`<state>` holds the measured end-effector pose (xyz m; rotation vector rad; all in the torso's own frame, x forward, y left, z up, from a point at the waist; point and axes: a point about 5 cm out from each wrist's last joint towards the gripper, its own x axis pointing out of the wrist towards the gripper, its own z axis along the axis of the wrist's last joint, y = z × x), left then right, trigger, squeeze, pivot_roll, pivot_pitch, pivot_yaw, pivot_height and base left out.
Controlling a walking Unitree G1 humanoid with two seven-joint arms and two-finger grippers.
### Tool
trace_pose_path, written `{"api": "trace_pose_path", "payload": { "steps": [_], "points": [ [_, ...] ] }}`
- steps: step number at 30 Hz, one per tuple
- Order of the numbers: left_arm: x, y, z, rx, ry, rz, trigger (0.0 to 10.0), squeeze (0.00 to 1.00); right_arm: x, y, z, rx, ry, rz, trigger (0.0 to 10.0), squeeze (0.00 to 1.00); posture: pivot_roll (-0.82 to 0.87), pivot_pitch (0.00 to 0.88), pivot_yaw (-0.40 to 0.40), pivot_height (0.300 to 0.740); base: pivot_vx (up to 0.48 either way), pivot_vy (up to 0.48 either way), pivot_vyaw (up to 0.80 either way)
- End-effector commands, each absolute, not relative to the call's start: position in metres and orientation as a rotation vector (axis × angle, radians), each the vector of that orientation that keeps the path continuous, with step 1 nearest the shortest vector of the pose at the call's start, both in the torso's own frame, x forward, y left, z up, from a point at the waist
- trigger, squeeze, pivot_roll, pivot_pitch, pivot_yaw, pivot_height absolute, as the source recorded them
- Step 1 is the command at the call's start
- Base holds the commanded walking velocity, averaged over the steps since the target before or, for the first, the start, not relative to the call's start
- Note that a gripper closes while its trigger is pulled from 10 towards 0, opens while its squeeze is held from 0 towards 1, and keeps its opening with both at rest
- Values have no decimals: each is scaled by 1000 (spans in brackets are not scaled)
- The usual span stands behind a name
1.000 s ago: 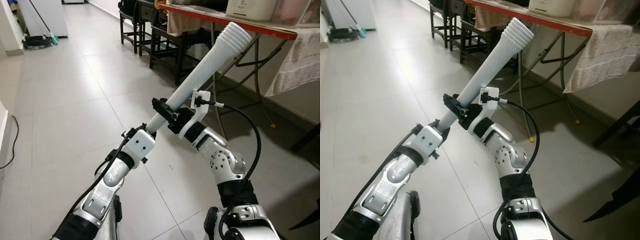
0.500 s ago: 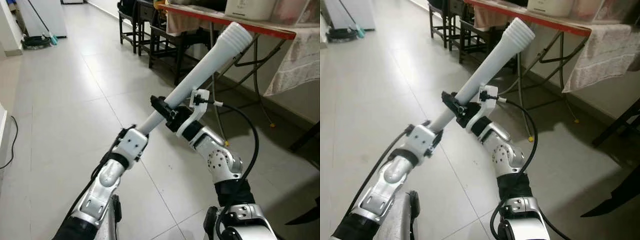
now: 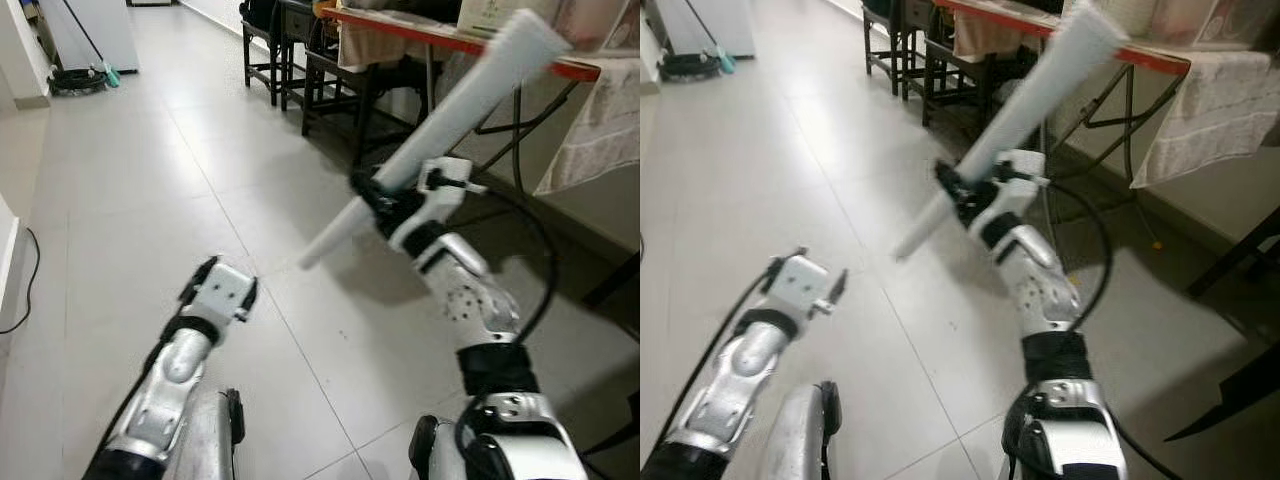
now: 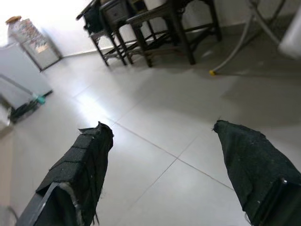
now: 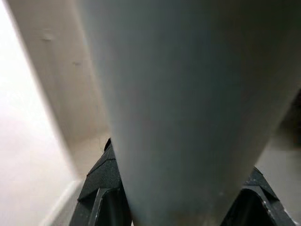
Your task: Building children table
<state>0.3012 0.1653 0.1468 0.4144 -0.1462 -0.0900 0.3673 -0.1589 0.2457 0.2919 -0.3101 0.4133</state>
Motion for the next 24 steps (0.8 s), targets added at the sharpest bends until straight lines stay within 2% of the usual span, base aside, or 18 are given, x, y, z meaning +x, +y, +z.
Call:
{"api": "trace_pose_path", "payload": {
  "steps": [1,4,7,10,13,14,15,17,19,24],
  "points": [
    [292,167,137,367,-94,-93,10000,0,364,-180,245,233,-346,304,10000,0,214,0,-71,439,0,0,0],
    [277,164,124,345,-55,-128,10000,0,357,-200,249,116,-387,212,10000,0,215,0,-67,454,0,0,0],
    [272,163,122,324,-48,-123,10000,0,353,-207,251,32,-401,171,10000,0,216,0,-64,459,0,0,0],
    [264,164,117,269,-30,-87,10000,0,343,-227,245,-162,-400,63,10000,0,207,0,-59,474,0,0,0],
    [262,166,114,270,-23,-73,10000,0,340,-234,239,-202,-385,37,10000,0,207,0,-59,479,0,0,0],
    [259,172,110,277,-10,-39,10000,0,336,-243,229,-241,-351,4,10000,0,204,0,-56,484,0,0,0],
    [253,189,98,289,30,41,10000,0,328,-260,203,-290,-266,-47,10000,0,200,0,-52,494,0,0,0],
    [253,189,98,289,30,41,10000,0,328,-260,203,-290,-266,-47,10000,0,200,0,-52,494,0,0,0],
    [241,214,75,299,131,136,10000,0,315,-276,159,-303,-120,-99,10000,0,200,0,-50,509,0,0,0],
    [226,232,50,308,239,175,10000,0,301,-284,123,-289,1,-132,10000,0,194,0,-40,524,0,0,0]
  ]
}}
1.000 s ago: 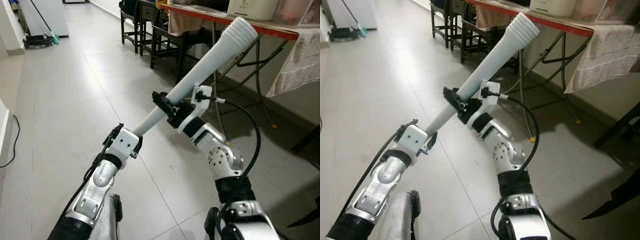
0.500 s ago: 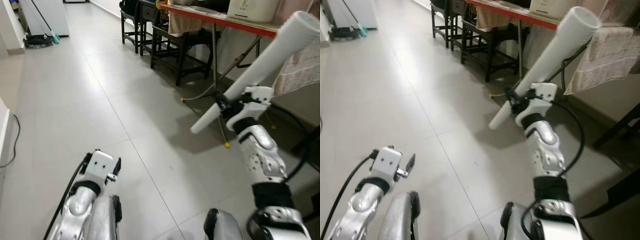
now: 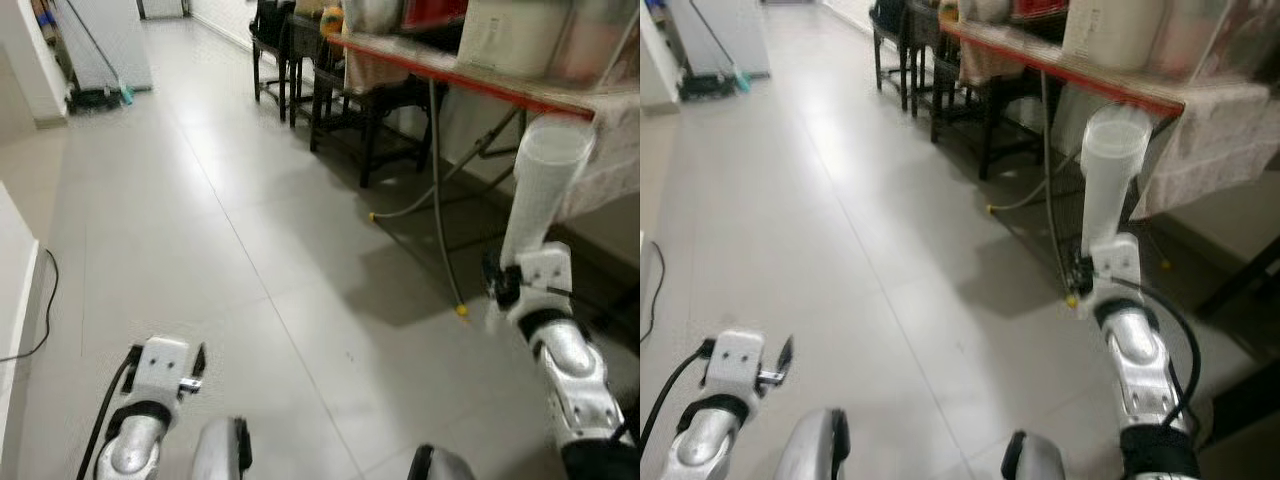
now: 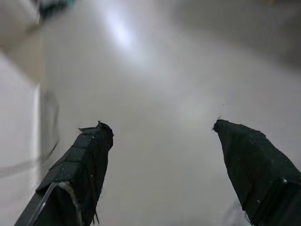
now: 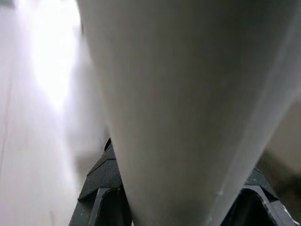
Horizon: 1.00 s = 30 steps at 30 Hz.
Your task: Building children table
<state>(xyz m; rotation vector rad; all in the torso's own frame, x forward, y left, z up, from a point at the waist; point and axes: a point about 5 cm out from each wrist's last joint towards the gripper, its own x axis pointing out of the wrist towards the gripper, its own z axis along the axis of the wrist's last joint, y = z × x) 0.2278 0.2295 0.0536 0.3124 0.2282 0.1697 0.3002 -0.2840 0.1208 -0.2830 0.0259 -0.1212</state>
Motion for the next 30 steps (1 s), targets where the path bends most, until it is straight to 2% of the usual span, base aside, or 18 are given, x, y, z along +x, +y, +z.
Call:
{"api": "trace_pose_path", "payload": {
  "steps": [1,5,10,13,18,21,23,29,30],
  "points": [
    [226,232,50,308,239,175,10000,0,301,-284,123,-289,1,-132,10000,0,194,0,-40,524,0,0,0],
    [215,241,33,308,301,202,10000,0,286,-288,89,-260,119,-150,10000,0,194,0,-39,539,0,0,0],
    [214,238,12,291,368,203,10000,0,267,-293,51,-144,245,-212,10000,0,197,0,-40,559,0,0,0],
    [216,240,8,221,380,247,10000,0,262,-294,41,-97,278,-248,10000,0,189,0,-33,569,0,0,0],
    [220,241,13,202,354,255,10000,0,261,-293,41,-92,271,-255,10000,0,189,0,-29,574,0,0,0],
    [237,232,46,213,203,212,10000,0,267,-285,63,-107,164,-241,10000,0,187,0,-26,589,0,0,0],
    [237,232,46,213,203,212,10000,0,267,-285,63,-107,164,-241,10000,0,187,0,-26,589,0,0,0],
    [243,206,81,188,55,146,10000,0,279,-263,99,-119,20,-179,10000,0,186,0,-23,604,0,0,0],
    [243,195,91,184,12,112,10000,0,284,-249,117,-133,-50,-134,10000,0,187,0,-27,609,0,0,0]
  ]
}}
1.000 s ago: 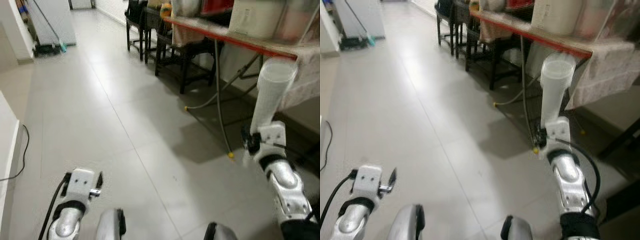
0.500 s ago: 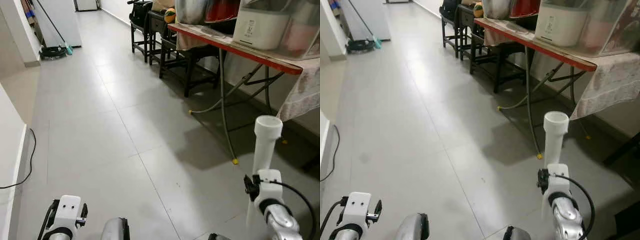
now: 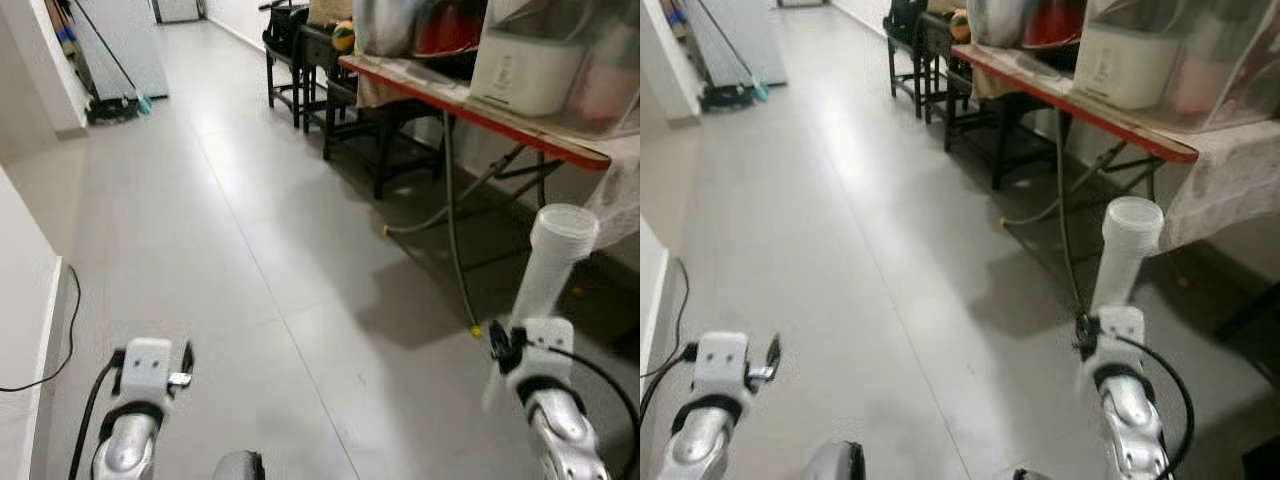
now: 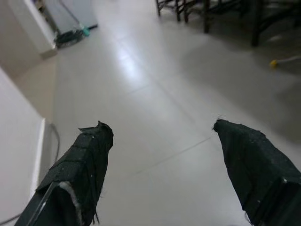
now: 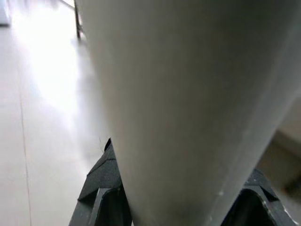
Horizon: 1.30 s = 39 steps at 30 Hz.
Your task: Building children table
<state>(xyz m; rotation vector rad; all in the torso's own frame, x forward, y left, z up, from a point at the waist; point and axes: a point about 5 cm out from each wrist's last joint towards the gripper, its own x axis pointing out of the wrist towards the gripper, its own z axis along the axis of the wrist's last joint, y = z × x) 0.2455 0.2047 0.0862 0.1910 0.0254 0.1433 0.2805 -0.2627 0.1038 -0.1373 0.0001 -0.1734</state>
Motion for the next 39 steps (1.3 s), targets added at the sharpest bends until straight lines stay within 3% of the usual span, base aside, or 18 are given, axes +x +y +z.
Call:
{"api": "trace_pose_path", "payload": {
  "steps": [1,4,6,10,14,15,25,39],
  "points": [
    [244,184,99,183,-27,82,10000,0,288,-235,131,-134,-109,-92,10000,0,183,0,-27,614,0,0,0],
    [244,175,106,167,-57,59,10000,0,291,-221,143,-119,-155,-52,10000,0,183,0,-26,619,0,0,0],
    [246,158,115,139,-94,17,10000,0,292,-198,156,-95,-209,19,10000,0,186,0,-27,629,0,0,0],
    [246,150,118,127,-104,-8,10000,0,290,-187,157,-75,-218,54,10000,0,186,0,-28,634,0,0,0],
    [244,137,118,115,-105,-58,10000,0,283,-167,156,-64,-221,135,10000,0,183,0,-25,644,0,0,0],
    [238,128,113,132,-77,-122,10000,0,272,-151,152,-68,-200,220,10000,0,180,0,-33,654,0,0,0],
    [227,120,113,142,-46,-183,10000,0,256,-139,147,-55,-128,293,10000,0,184,0,-41,689,0,0,0],
    [223,109,114,114,-26,-166,10000,0,258,-134,150,-62,-108,263,10000,0,184,0,-39,740,0,0,0]
  ]
}}
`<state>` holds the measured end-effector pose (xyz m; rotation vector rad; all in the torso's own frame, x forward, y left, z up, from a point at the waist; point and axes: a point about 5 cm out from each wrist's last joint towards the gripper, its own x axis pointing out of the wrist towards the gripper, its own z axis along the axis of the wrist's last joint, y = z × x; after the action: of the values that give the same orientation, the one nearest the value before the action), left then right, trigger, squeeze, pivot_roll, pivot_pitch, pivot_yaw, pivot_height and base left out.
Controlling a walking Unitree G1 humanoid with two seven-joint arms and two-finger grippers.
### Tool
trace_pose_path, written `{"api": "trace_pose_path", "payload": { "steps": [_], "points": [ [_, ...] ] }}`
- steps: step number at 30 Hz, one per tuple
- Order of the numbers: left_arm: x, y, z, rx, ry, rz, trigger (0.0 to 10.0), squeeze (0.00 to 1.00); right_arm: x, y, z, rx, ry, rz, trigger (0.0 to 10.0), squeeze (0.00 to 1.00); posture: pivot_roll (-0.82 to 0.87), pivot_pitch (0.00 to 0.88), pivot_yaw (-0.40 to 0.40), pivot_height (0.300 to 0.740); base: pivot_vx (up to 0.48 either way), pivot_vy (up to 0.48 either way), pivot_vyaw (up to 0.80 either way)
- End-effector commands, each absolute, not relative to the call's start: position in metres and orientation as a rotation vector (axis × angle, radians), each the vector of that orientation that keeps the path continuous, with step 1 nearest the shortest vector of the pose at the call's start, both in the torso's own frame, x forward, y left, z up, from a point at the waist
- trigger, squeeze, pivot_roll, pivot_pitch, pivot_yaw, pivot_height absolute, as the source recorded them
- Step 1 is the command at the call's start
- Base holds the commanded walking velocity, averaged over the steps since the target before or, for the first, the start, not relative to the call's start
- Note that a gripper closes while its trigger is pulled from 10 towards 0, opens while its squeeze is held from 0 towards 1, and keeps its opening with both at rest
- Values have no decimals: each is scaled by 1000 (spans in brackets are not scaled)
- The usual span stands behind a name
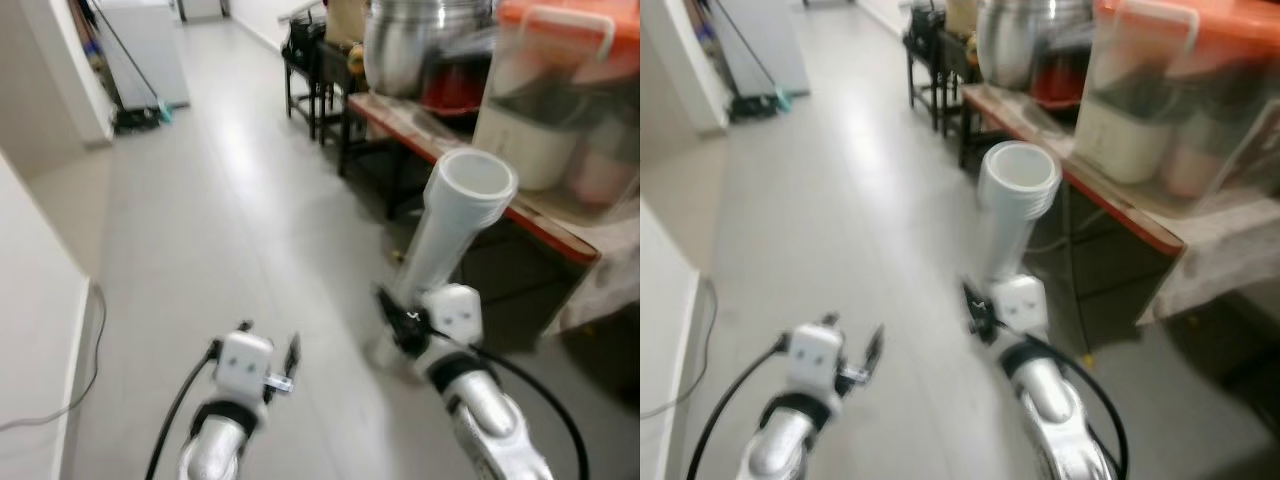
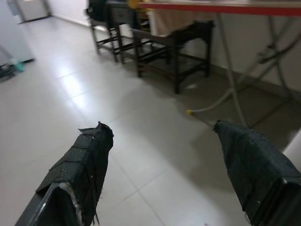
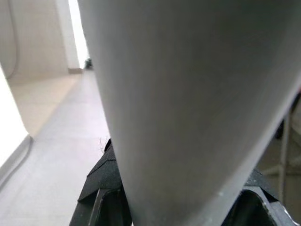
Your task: Building children table
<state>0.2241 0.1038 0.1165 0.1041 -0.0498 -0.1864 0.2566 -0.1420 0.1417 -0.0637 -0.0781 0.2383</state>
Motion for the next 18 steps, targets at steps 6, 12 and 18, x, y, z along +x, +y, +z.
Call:
{"api": "trace_pose_path", "payload": {
  "steps": [6,12,18],
  "points": [
    [224,108,116,108,-20,-161,10000,0,260,-131,149,-60,-98,275,10000,0,199,0,-52,740,0,0,0],
    [225,104,117,106,-17,-164,10000,0,263,-128,150,-59,-90,285,10000,0,209,0,-68,740,0,0,0],
    [226,97,112,115,9,-195,10000,0,264,-120,140,-67,-36,308,10000,0,206,0,-68,740,0,0,0]
  ]
}}
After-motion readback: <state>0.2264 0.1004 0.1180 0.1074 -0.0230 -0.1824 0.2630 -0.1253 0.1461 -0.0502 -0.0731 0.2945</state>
